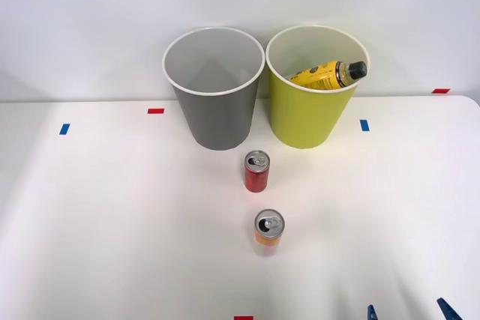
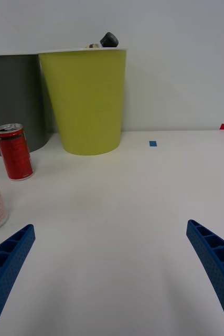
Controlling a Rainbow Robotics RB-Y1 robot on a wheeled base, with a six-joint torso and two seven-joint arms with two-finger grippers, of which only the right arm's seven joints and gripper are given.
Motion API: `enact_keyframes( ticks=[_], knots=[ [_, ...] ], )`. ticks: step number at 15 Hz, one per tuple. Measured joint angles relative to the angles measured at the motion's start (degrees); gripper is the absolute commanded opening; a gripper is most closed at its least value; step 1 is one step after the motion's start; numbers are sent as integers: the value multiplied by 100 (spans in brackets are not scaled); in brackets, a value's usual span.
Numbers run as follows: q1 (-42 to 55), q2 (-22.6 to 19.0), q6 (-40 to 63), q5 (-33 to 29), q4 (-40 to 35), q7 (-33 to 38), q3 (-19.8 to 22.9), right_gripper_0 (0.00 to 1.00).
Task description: Put cans in the gray bin, plastic bottles in the light green bin
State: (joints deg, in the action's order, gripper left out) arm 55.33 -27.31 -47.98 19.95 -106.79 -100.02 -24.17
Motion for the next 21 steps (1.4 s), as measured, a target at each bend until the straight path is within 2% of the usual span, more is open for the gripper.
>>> enact_keyframes(
  ticks=[2,5,9,12,16,21],
  knots=[
    [-120,-47,79,-79,235,14,-18,100],
    [-239,-572,79,-215,92,-1,-221,100],
    [-885,-1230,56,-377,16,-11,-925,100],
    [-1469,-1438,55,-336,29,-38,-1389,100],
    [-2071,-1379,54,-230,351,-65,-1652,100],
    [-2813,-1028,100,-148,811,-74,-1942,100]
  ],
)
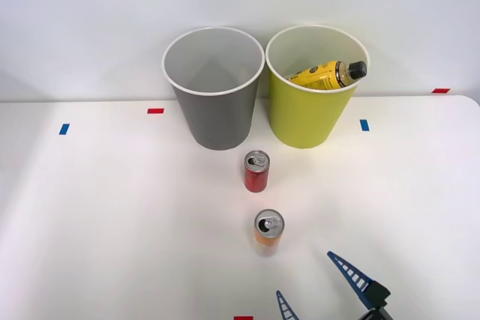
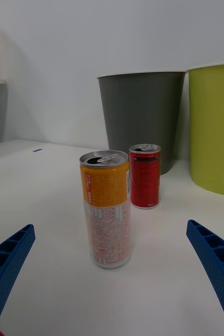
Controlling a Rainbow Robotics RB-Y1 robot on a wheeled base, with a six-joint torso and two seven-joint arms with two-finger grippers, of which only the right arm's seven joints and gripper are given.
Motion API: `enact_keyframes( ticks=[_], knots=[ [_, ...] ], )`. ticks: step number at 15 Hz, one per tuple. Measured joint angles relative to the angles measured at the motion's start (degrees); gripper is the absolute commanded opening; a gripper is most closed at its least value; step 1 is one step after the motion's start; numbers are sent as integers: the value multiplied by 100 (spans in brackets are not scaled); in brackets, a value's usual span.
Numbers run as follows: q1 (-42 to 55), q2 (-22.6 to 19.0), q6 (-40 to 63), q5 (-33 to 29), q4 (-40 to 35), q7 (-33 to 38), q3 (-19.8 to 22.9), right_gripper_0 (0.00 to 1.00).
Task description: Put cans in the gray bin, plastic bottles in the light green bin
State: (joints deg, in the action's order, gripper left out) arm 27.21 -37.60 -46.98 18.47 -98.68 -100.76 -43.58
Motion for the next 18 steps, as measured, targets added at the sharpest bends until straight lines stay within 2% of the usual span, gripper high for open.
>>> enact_keyframes(
  ticks=[3,7,15,16,17,18],
  knots=[
    [-581,326,187,71,356,16,-139,100],
    [-1138,612,937,187,377,21,-169,100],
    [-1659,1027,1649,396,386,-2,-218,100],
    [-1690,1057,1674,421,386,-11,-202,90],
    [-1719,1068,1686,452,386,-20,-191,72],
    [-1741,1061,1690,482,386,-31,-183,41]
  ],
)
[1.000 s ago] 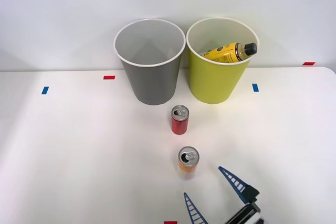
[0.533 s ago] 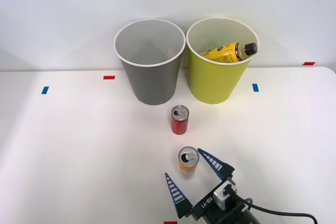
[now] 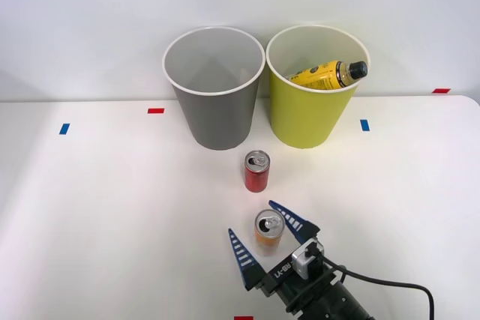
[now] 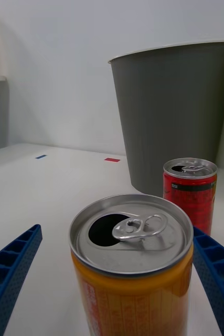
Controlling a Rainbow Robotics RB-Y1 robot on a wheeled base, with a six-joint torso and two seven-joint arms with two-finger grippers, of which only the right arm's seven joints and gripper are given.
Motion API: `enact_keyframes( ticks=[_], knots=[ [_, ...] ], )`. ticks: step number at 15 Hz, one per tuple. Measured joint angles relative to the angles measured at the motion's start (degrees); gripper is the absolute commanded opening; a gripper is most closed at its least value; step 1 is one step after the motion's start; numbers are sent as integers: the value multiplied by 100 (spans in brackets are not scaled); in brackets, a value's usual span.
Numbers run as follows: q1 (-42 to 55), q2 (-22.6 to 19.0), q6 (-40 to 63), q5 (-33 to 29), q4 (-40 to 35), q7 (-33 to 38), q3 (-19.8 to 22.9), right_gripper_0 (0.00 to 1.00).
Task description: Put cans in the gray bin, plastic bottles in the light green bin
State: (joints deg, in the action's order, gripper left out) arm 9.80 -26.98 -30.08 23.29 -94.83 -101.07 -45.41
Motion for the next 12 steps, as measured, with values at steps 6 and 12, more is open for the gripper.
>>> enact_keyframes(
  ticks=[6,12],
  knots=[
    [-30,-59,1,98,0,-69,31,0],
    [-24,-4,-60,-13,-8,-43,75,0]
  ],
)
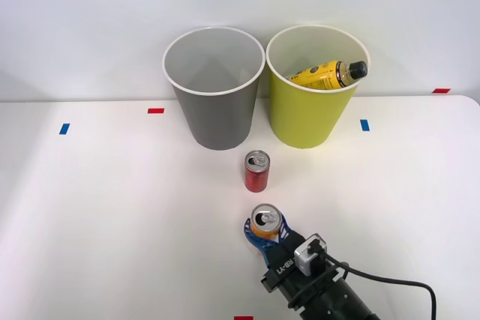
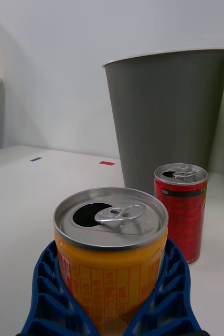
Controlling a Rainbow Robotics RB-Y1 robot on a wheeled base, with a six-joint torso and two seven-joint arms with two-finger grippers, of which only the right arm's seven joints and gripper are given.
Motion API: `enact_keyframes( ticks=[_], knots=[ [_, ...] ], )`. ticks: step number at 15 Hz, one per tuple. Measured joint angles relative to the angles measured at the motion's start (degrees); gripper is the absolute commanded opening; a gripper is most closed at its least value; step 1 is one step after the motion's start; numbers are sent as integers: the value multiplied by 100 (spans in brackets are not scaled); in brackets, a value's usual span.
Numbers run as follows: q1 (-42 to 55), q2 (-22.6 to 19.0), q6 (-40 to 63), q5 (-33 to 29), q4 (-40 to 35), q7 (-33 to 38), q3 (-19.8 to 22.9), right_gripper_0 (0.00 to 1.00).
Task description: Put cans in the gray bin, plastic bottles in the light green bin
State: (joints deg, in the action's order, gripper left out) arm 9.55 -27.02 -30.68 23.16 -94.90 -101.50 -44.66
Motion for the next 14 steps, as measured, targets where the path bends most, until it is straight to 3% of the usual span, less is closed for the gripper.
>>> enact_keyframes(
  ticks=[9,14],
  knots=[
    [-298,53,687,-109,-1057,259,241,0],
    [-848,392,2074,81,-1871,431,608,0]
  ],
)
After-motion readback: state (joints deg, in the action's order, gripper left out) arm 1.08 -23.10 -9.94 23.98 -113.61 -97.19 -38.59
